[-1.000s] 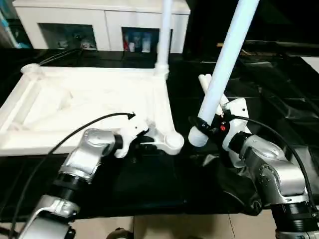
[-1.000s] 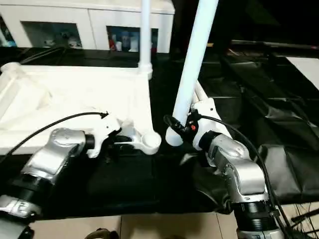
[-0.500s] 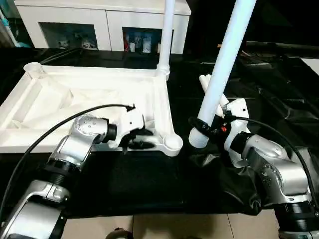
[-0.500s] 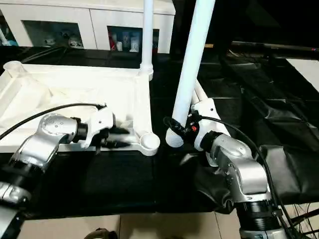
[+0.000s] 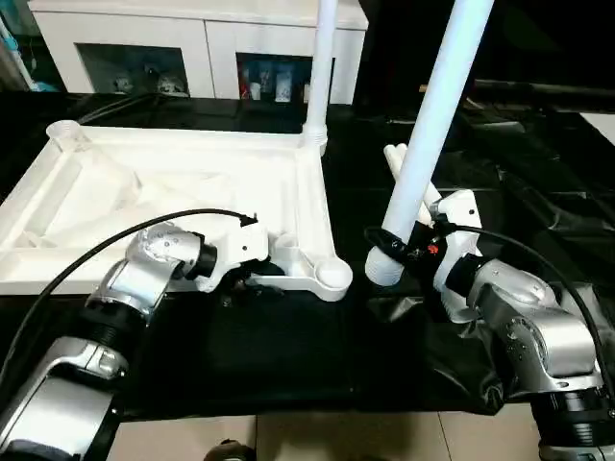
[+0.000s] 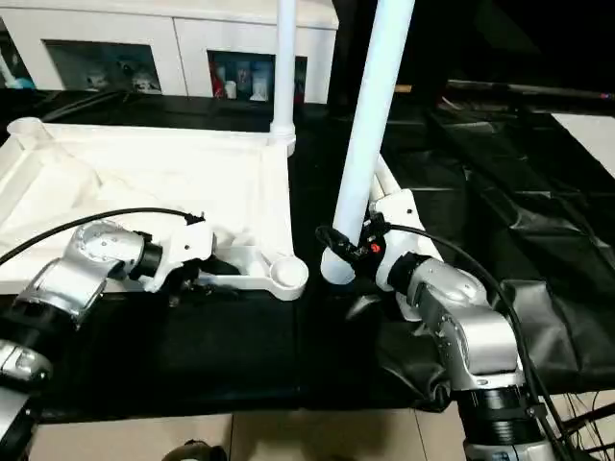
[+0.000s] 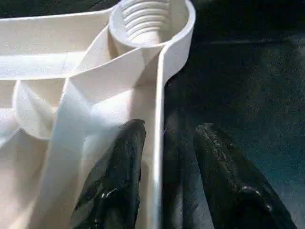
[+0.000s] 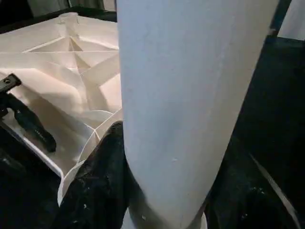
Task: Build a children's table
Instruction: Pick table leg
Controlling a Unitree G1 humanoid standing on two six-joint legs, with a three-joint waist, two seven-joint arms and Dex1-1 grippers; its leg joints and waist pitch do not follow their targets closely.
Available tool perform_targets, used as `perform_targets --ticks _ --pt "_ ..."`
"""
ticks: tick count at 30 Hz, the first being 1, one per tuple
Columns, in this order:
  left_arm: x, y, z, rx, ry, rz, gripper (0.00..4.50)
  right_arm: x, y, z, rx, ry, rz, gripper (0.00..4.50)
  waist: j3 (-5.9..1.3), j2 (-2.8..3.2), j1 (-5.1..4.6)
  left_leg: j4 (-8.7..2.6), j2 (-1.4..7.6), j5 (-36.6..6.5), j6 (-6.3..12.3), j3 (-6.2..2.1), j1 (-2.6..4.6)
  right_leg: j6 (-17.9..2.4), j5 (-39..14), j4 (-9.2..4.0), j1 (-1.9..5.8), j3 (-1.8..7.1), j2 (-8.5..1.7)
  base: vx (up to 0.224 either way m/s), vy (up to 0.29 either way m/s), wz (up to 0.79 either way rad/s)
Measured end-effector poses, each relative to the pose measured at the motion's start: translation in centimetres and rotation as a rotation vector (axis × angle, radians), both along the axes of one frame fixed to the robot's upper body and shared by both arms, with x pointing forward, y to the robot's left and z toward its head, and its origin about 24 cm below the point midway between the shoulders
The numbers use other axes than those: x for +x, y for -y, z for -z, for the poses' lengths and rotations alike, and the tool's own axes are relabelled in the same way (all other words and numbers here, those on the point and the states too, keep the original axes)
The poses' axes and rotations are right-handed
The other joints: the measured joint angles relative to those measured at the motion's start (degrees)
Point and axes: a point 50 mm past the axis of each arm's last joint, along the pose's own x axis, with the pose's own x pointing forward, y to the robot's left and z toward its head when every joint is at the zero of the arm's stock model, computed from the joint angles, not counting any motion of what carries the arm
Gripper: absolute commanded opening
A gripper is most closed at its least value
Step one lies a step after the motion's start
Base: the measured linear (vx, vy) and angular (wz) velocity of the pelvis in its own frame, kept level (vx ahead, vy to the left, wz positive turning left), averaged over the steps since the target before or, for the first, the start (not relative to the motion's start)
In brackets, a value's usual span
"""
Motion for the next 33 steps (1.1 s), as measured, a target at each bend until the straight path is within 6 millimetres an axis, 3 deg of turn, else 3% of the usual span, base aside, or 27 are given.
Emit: perform_targets --ticks 8,19,29,33 --pt "0.4 -0.4 -0.2 0.043 0.014 0.024 1.13 0.0 0.0 0.0 -0.002 0.0 -0.001 1.83 0.0 0.01 0.02 0.0 0.0 0.01 -0.01 0.0 0.01 0.0 0.0 0.02 0.0 0.0 0.0 0.0 0.0 0.0" --pt "0.6 -0.8 -0.1 0.076 0.006 0.052 0.11 0.0 0.0 0.0 -0.002 -0.001 -0.002 1.83 -0.02 0.03 0.03 0.0 0.01 0.01 -0.02 0.0 0.02 -0.01 0.0 0.04 0.01 0.0 0.0 0.0 0.0 0.0" --pt "0.7 -1.1 0.0 0.087 -0.003 0.062 0.04 0.0 0.0 0.0 0.0 0.0 -0.006 1.83 -0.02 0.03 -0.03 0.0 0.02 0.04 -0.07 0.0 0.13 -0.02 0.01 0.12 0.04 0.0 0.0 0.0 0.0 0.0" --pt "0.5 -1.2 0.2 0.073 -0.037 0.02 0.01 -0.1 -1.0 -0.5 0.082 -0.041 -0.078 1.83 -0.18 0.3 -0.17 0.0 0.04 0.03 -0.07 0.02 0.17 -0.02 0.0 0.12 0.06 0.01 0.01 0.0 0.0 0.0"
